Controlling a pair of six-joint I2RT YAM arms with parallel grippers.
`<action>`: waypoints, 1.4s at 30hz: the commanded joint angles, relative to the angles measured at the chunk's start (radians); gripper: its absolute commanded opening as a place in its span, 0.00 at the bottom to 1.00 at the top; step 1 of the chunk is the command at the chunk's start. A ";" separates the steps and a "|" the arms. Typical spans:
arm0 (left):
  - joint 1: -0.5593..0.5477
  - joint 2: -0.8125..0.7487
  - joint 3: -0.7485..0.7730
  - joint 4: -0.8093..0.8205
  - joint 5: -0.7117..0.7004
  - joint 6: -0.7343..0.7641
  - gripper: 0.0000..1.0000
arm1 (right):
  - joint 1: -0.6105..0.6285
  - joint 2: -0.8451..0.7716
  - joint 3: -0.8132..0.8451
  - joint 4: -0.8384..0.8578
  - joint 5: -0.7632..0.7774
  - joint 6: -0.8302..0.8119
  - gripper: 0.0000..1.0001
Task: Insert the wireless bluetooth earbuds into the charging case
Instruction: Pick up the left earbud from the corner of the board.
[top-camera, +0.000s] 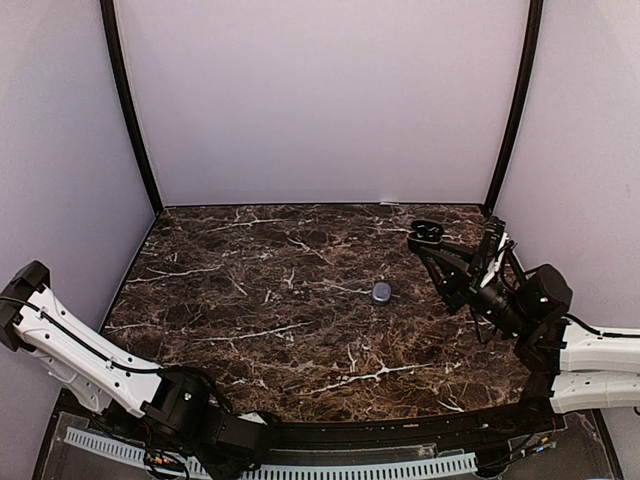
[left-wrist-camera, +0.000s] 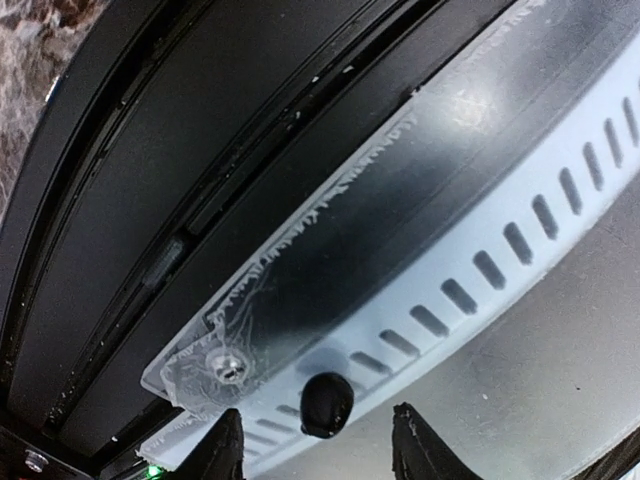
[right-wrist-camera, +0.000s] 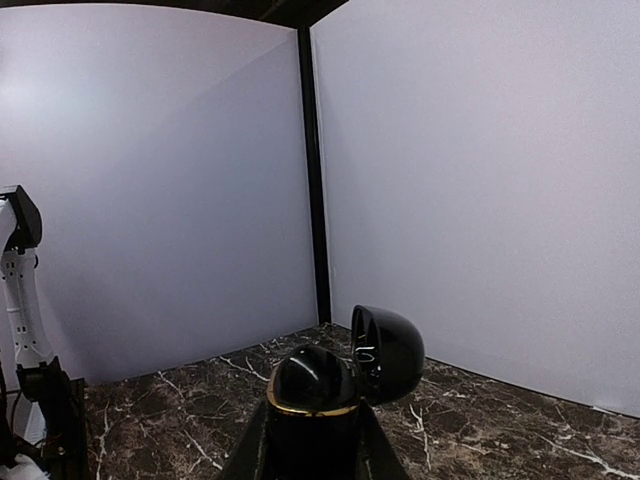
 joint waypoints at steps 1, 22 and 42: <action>-0.008 0.052 0.018 0.001 -0.003 0.015 0.48 | -0.009 -0.015 -0.004 0.021 -0.009 0.000 0.00; 0.002 0.144 0.056 0.037 -0.046 0.044 0.13 | -0.009 -0.014 0.016 -0.009 -0.015 -0.010 0.00; 0.335 -0.232 0.323 0.749 -0.538 0.677 0.05 | -0.011 0.098 0.012 0.258 -0.139 -0.120 0.00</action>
